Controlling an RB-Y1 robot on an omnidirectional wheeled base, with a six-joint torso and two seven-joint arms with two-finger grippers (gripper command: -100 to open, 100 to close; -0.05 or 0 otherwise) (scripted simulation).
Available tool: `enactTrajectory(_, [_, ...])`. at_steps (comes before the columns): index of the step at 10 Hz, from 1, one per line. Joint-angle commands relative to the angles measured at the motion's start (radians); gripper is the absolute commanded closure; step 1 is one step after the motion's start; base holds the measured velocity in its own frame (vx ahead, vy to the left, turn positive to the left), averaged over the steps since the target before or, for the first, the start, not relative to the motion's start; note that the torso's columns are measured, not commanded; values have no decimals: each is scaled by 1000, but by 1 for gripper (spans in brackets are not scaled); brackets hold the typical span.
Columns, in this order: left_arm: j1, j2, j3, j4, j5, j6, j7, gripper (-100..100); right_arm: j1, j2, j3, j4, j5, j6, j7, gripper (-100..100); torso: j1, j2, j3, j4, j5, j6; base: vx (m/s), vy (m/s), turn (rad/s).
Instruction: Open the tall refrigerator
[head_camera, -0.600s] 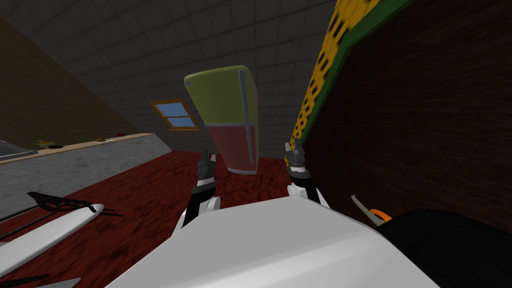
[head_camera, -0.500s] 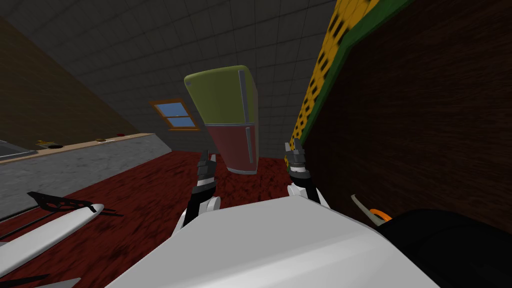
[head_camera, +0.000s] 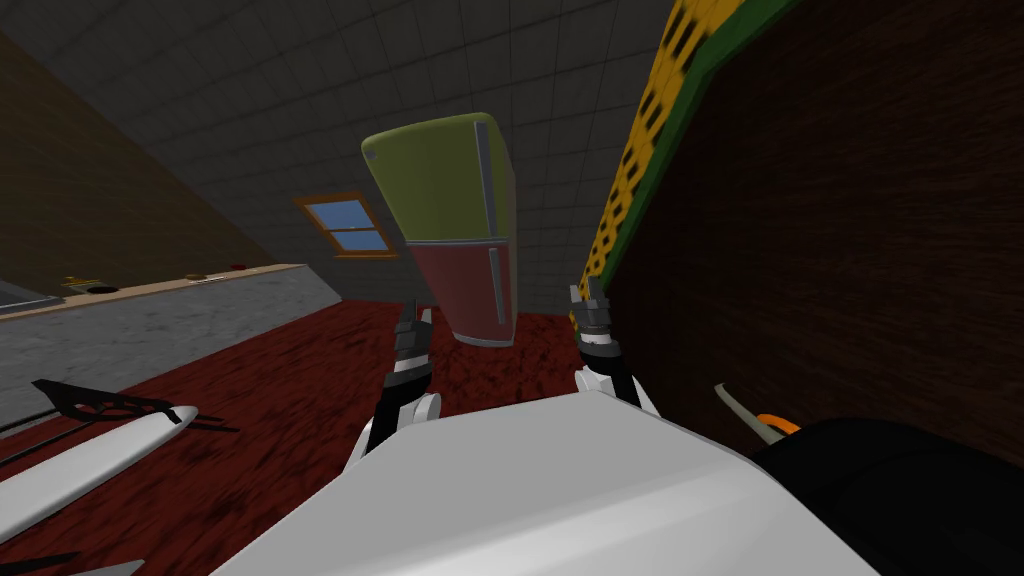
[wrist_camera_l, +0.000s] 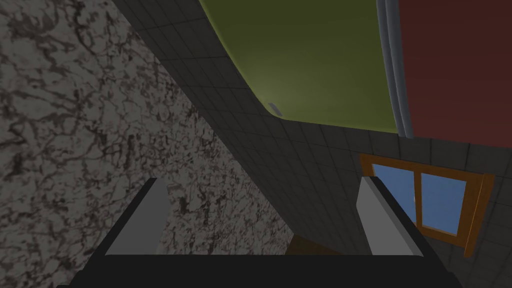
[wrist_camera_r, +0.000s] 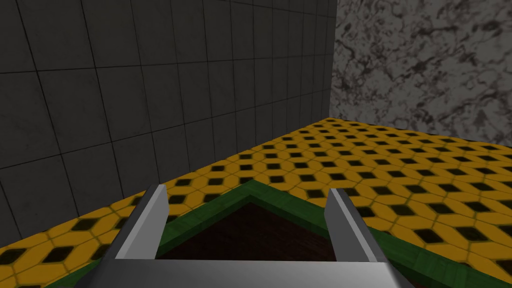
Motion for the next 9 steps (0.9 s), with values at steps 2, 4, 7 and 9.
enactTrajectory(2, [0, 0, 0, 0, 0, 0, 0, 0, 0, 0, 0, 0, 0, 0, 0, 0, 0, 148, -295, 148, 0, 0, 0, 0, 0])
enactTrajectory(4, [-10, 36, 1, -3, -1, 11, 0, -100, 0, 0, 0, 0, 0, 0, 0, 0, 0, 295, -590, 295, 0, 0, 10, -2, 0])
enactTrajectory(7, [-50, 98, 3, -13, -4, 55, -2, -100, 0, 0, 0, 0, 0, 0, 0, 0, 0, 339, -684, 340, 0, 0, 45, -18, -1])
enactTrajectory(9, [-91, 123, 6, -24, -8, 100, -4, -100, 0, 0, 0, 0, 0, 0, 0, 0, -1, 341, -685, 342, 0, 0, 75, -36, -1])
